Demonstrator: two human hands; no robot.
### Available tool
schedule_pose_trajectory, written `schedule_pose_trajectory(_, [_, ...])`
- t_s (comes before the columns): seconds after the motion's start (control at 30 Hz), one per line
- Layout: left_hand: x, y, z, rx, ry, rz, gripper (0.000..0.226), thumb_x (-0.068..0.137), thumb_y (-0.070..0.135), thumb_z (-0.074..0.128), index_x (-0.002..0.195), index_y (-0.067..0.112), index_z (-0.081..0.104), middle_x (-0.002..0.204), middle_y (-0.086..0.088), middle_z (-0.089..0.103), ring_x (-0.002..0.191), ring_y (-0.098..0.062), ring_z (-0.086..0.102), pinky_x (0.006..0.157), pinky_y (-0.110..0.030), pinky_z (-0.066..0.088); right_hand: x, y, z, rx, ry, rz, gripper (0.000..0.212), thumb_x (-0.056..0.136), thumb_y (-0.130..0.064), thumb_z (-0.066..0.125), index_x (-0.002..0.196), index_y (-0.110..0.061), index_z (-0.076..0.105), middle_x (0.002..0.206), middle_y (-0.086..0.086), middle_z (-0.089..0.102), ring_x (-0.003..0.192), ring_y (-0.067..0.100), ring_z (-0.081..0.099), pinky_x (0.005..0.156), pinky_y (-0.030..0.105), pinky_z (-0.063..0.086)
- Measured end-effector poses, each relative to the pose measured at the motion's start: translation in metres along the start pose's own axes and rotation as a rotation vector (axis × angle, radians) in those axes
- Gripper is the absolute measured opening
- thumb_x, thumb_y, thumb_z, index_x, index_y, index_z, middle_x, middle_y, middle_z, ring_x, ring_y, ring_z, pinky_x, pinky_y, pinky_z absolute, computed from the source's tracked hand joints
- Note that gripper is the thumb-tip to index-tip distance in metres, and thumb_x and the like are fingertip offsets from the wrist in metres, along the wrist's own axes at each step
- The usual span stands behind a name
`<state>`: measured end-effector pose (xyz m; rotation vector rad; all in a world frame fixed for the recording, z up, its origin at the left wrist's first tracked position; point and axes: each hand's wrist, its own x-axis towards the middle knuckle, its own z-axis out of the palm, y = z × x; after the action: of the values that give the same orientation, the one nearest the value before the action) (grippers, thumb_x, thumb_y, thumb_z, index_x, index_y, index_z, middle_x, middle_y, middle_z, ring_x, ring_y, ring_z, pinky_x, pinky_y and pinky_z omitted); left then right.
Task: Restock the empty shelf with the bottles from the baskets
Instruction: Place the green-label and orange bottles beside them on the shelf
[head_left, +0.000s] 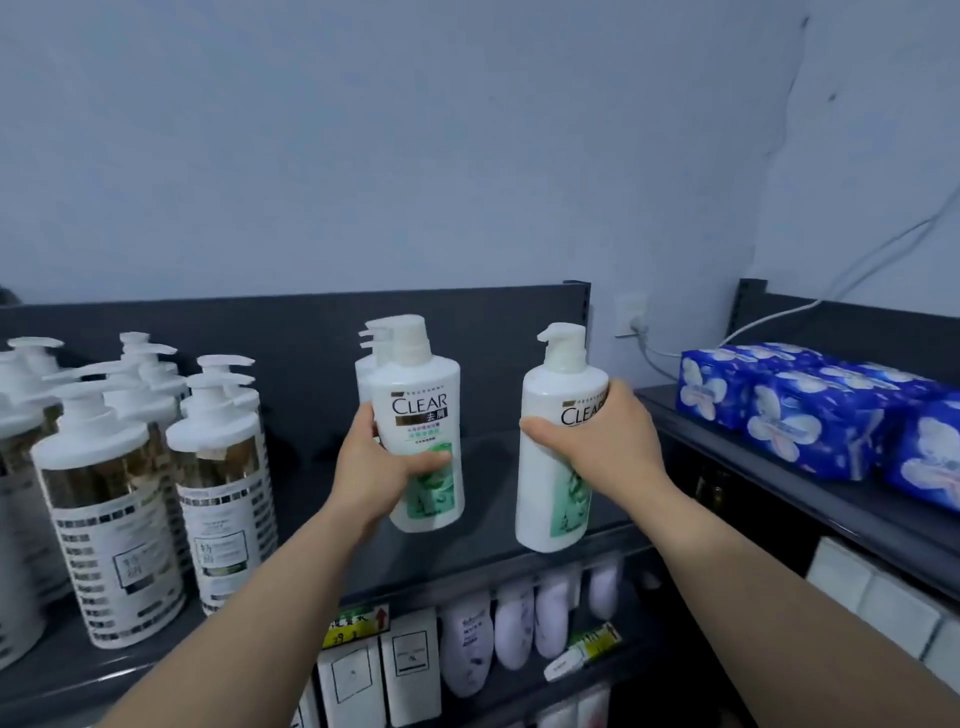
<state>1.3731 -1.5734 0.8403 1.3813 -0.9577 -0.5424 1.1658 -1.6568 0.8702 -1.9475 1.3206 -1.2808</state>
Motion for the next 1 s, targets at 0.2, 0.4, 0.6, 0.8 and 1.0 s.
schedule_pose_trajectory(0.2, [0.033,-0.03,-0.009,0.106,-0.029,-0.084,0.062,0.06,0.001,0.088,0.108,0.022,0.055,0.098,0.009,0.068,0.088,-0.008,0.063,0.069,-0.024,0.047,0.021,0.006,0.031,-0.053,-0.019,0.056,0.073,0.038,-0.066,0.075,0.096,-0.026,0.059,0.089,-0.01,0.068,0.079,0.006,0.065,0.065,0.031,0.055])
schedule_pose_trajectory(0.4, [0.054,-0.053,-0.012,0.156,-0.043,-0.106,0.062,0.055,0.002,0.091,0.096,0.031,0.055,0.096,0.012,0.069,0.091,-0.007,0.064,0.078,-0.028,0.048,0.032,0.013,0.054,-0.068,-0.029,0.087,0.076,0.037,-0.069,0.075,0.096,-0.024,0.061,0.089,-0.01,0.069,0.079,0.006,0.066,0.064,0.031,0.057])
schedule_pose_trajectory(0.6, [0.071,-0.065,-0.016,0.216,0.004,-0.127,0.06,0.053,0.013,0.093,0.092,0.036,0.053,0.094,0.016,0.068,0.091,-0.01,0.064,0.085,-0.036,0.051,0.037,0.015,0.067,-0.064,-0.029,0.111,0.075,0.036,-0.069,0.076,0.094,-0.023,0.062,0.086,-0.01,0.069,0.078,0.006,0.067,0.064,0.032,0.058])
schedule_pose_trajectory(0.8, [0.075,-0.068,-0.015,0.317,0.028,-0.097,0.063,0.053,0.021,0.093,0.095,0.039,0.049,0.103,0.014,0.064,0.095,-0.013,0.062,0.079,-0.033,0.046,0.035,0.015,0.077,-0.059,-0.056,0.131,0.074,0.037,-0.068,0.077,0.094,-0.024,0.062,0.087,-0.01,0.07,0.079,0.005,0.067,0.065,0.033,0.058])
schedule_pose_trajectory(1.0, [0.076,-0.068,-0.013,0.425,0.053,-0.123,0.071,0.052,0.031,0.094,0.106,0.024,0.048,0.114,0.003,0.059,0.1,-0.02,0.061,0.083,-0.041,0.052,0.022,0.006,0.082,-0.075,-0.045,0.157,0.084,0.04,-0.065,0.077,0.107,-0.022,0.05,0.102,-0.009,0.059,0.094,0.013,0.06,0.077,0.037,0.055])
